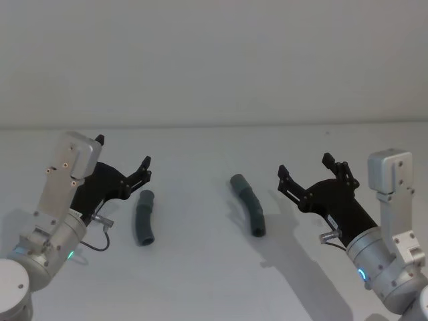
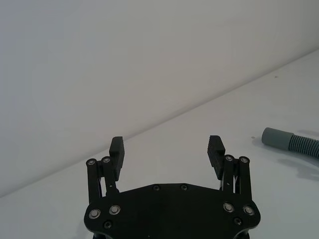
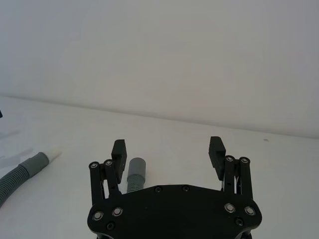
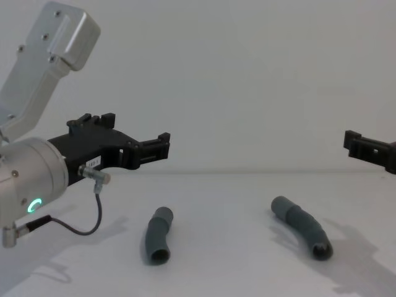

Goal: Use both hands to pick up one end of the pipe from the table, align the ends, and insert them.

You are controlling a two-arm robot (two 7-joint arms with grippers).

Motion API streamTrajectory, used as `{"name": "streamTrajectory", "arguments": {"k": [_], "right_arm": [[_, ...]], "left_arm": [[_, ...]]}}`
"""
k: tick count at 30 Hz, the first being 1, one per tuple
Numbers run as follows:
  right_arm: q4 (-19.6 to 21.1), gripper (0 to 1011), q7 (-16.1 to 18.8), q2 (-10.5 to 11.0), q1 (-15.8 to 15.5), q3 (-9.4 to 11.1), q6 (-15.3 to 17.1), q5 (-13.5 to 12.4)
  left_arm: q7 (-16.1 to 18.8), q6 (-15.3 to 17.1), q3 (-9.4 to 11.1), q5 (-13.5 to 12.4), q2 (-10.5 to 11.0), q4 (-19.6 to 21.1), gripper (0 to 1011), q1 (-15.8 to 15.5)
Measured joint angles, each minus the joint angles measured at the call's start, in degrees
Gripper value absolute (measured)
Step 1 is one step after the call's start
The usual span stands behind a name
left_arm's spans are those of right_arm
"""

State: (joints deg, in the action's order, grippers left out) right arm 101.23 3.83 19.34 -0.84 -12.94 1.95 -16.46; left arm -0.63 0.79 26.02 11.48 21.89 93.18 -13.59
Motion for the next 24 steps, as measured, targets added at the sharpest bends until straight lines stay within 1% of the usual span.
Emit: {"name": "streamTrajectory", "arguments": {"k": [24], "right_arm": [[0.0, 1004, 0.0, 0.0, 0.0, 0.0, 0.0, 0.0]], "left_arm": [[0.0, 0.0, 0.0, 0.0, 0.0, 0.0, 1001, 0.0]]}}
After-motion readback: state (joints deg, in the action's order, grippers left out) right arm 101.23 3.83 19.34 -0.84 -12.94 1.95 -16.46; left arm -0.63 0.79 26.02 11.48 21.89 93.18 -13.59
